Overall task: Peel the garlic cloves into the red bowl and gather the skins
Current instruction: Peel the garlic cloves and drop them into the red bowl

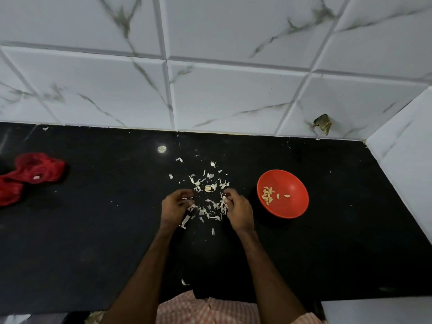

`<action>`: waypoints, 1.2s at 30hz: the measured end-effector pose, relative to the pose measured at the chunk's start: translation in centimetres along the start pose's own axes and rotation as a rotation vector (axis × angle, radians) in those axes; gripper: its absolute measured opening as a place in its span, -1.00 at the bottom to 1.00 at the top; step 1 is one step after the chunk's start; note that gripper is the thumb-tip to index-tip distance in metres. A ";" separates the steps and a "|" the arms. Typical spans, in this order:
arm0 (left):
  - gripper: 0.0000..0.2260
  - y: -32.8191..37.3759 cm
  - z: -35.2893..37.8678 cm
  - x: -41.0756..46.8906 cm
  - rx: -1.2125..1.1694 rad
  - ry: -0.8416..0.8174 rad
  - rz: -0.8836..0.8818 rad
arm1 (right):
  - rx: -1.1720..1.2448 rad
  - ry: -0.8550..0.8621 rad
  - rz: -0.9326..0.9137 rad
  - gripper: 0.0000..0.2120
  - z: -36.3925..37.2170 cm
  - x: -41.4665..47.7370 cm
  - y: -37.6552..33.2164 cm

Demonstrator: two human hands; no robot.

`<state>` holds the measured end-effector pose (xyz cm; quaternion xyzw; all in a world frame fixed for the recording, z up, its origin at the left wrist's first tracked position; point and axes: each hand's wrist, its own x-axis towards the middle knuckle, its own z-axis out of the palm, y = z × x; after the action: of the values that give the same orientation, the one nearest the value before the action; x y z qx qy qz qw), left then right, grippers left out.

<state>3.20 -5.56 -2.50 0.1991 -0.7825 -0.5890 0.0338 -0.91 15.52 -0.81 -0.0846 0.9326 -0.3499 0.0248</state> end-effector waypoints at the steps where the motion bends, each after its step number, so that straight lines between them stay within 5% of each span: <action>1: -0.71 0.0 -0.1 0.0 -0.019 0.015 -0.015 | 0.007 -0.006 -0.010 -0.70 0.1 -0.2 0.3; 6: -0.83 0.3 -0.7 -0.4 -0.066 0.095 -0.044 | 0.050 -0.181 -0.098 -0.58 1.9 -2.8 1.0; 10: -0.87 0.1 -0.6 -1.4 0.025 0.037 -0.047 | -0.115 -0.342 -0.291 -0.31 4.4 -4.1 0.8; 16: -0.89 0.2 -0.8 -1.8 0.181 -0.065 0.043 | -0.207 -0.218 -0.443 -0.50 5.8 -2.0 -0.3; 21: -0.90 0.2 -1.3 -1.0 0.242 0.035 0.007 | -0.310 -0.179 -0.555 -0.71 6.5 -0.7 -1.7; 26: -0.90 0.7 -2.1 0.3 0.437 0.089 -0.040 | -0.323 -0.176 -0.538 -0.79 6.4 0.9 -2.3; 31: -0.85 0.7 -2.0 1.8 0.618 -0.103 0.047 | -0.270 -0.099 -0.499 -0.95 6.3 2.1 -1.9; 36: -0.90 0.1 -1.7 2.5 0.640 -0.136 0.087 | -0.217 -0.043 -0.339 -0.67 5.4 3.3 -1.7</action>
<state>1.40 -7.93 -2.33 0.1260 -0.9362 -0.3230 -0.0578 -3.36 10.23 -3.73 -0.2502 0.9364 -0.2448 -0.0239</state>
